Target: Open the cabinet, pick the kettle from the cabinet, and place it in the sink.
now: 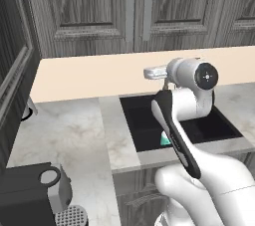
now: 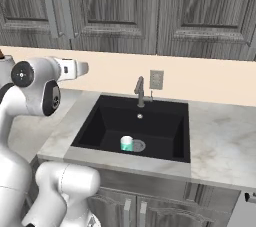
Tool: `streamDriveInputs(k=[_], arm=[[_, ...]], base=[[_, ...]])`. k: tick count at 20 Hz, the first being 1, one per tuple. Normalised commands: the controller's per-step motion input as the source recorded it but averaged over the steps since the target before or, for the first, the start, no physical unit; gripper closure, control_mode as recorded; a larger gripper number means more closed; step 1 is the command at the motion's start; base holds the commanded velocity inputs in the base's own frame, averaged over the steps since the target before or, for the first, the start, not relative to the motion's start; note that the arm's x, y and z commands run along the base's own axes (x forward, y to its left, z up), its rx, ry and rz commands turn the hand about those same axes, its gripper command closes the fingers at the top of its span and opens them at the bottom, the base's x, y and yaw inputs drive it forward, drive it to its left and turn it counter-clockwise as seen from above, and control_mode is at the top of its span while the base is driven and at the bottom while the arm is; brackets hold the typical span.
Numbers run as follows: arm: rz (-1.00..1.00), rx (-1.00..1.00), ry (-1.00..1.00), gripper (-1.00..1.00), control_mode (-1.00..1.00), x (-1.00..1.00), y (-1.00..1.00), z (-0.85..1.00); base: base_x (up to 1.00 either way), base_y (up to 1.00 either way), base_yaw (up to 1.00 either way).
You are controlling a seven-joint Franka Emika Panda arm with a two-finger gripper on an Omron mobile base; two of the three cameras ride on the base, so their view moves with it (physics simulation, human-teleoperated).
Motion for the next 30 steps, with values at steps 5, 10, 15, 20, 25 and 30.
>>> streamDriveInputs(k=[5,10,15,20,25,30], arm=[[0.00,0.00,-0.14,-1.00,-1.00,0.02,0.10,0.40],[0.00,0.02,-0.02,-1.00,-1.00,0.01,0.04,0.41],[0.00,0.08,0.00,-1.00,-1.00,-0.01,0.01,0.40],[0.00,0.10,0.00,-1.00,-1.00,-0.01,0.02,0.40],[0.00,0.09,0.07,-1.00,-1.00,0.02,0.05,0.35],[0.04,0.10,0.18,-1.00,-1.00,0.15,0.05,0.26]], base=[[0.00,0.00,0.00],[0.00,0.00,0.00],[0.00,0.00,0.00],[0.00,0.00,0.00],[0.00,0.00,0.00],[0.00,0.00,0.00]])
